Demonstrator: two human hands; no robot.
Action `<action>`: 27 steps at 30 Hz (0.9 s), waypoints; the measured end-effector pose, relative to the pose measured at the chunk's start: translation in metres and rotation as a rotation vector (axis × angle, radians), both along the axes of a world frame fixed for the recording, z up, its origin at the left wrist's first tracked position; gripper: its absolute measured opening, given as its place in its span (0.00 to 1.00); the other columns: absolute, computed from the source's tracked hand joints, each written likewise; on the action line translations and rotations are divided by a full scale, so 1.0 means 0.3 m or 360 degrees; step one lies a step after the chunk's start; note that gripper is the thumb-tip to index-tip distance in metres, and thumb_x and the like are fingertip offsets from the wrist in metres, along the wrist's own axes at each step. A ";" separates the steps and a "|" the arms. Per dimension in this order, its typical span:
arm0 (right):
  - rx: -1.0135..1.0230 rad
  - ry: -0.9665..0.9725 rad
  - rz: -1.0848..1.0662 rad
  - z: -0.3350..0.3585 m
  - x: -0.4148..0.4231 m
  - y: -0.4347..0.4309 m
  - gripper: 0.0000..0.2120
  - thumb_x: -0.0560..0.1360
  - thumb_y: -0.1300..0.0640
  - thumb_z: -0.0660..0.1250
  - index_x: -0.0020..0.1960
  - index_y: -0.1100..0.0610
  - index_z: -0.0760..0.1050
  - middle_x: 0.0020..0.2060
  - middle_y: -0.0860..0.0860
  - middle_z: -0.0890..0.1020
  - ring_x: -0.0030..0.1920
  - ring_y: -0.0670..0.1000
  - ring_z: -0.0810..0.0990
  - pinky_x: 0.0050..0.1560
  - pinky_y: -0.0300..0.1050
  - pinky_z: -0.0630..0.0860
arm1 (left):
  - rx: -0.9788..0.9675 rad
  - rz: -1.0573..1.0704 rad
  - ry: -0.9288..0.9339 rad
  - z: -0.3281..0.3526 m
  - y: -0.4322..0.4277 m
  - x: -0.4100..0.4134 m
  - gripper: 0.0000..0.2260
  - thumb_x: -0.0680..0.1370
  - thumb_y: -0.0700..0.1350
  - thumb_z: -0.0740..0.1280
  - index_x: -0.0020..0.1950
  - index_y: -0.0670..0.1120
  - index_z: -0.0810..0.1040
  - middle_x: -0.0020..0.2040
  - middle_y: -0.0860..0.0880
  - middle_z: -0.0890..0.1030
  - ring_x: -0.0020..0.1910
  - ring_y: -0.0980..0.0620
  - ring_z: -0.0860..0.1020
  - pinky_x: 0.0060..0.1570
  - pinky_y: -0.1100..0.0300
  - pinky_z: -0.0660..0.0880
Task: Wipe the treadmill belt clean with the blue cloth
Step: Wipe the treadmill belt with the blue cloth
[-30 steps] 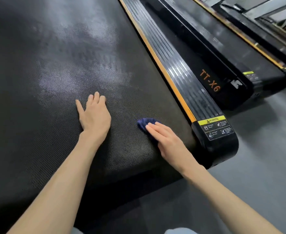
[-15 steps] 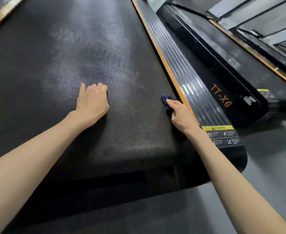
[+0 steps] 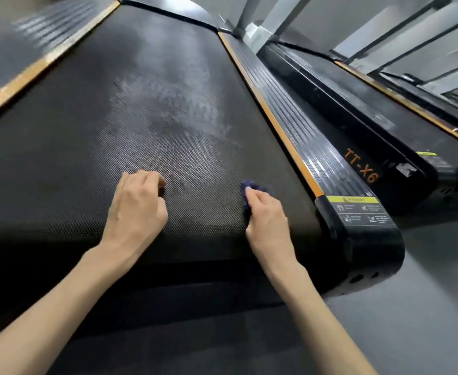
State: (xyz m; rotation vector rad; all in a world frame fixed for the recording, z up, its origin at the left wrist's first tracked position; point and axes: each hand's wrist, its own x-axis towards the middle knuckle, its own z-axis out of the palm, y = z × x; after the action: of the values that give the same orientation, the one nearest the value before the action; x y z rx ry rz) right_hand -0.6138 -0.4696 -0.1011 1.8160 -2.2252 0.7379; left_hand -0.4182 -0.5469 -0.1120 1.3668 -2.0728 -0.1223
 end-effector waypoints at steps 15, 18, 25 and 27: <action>-0.0134 -0.0096 -0.0093 0.007 0.039 -0.063 0.19 0.72 0.64 0.58 0.60 0.61 0.77 0.53 0.56 0.80 0.53 0.60 0.76 0.53 0.48 0.72 | -0.0160 0.0007 -0.0061 -0.031 0.023 -0.002 0.13 0.70 0.35 0.55 0.49 0.40 0.76 0.46 0.44 0.77 0.46 0.43 0.75 0.70 0.45 0.59; -0.0157 -0.0061 0.0403 -0.012 0.217 -0.094 0.20 0.68 0.64 0.57 0.57 0.61 0.79 0.49 0.55 0.82 0.49 0.58 0.78 0.53 0.48 0.75 | -0.0173 0.0026 -0.0033 -0.037 0.019 0.004 0.15 0.71 0.37 0.52 0.49 0.41 0.76 0.45 0.44 0.78 0.45 0.43 0.76 0.70 0.44 0.58; 0.0043 -0.0059 -0.0019 0.014 -0.127 -0.039 0.20 0.73 0.66 0.61 0.63 0.57 0.76 0.58 0.52 0.79 0.58 0.57 0.75 0.57 0.44 0.68 | -0.0094 -0.0032 0.0068 -0.039 0.018 0.022 0.15 0.71 0.34 0.55 0.52 0.41 0.77 0.51 0.45 0.80 0.51 0.44 0.76 0.71 0.47 0.57; 0.0162 -0.0098 -0.0238 0.034 -0.203 -0.037 0.20 0.75 0.64 0.60 0.66 0.55 0.74 0.62 0.52 0.76 0.61 0.56 0.73 0.57 0.48 0.68 | -0.0047 -0.0052 0.0120 -0.040 0.014 0.030 0.15 0.72 0.32 0.58 0.53 0.41 0.78 0.54 0.45 0.80 0.55 0.43 0.76 0.71 0.49 0.59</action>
State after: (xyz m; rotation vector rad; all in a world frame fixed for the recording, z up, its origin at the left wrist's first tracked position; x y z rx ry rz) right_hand -0.6748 -0.4807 -0.0909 1.6672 -2.4479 0.6720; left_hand -0.4092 -0.5425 -0.1241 1.2917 -2.0269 -0.1544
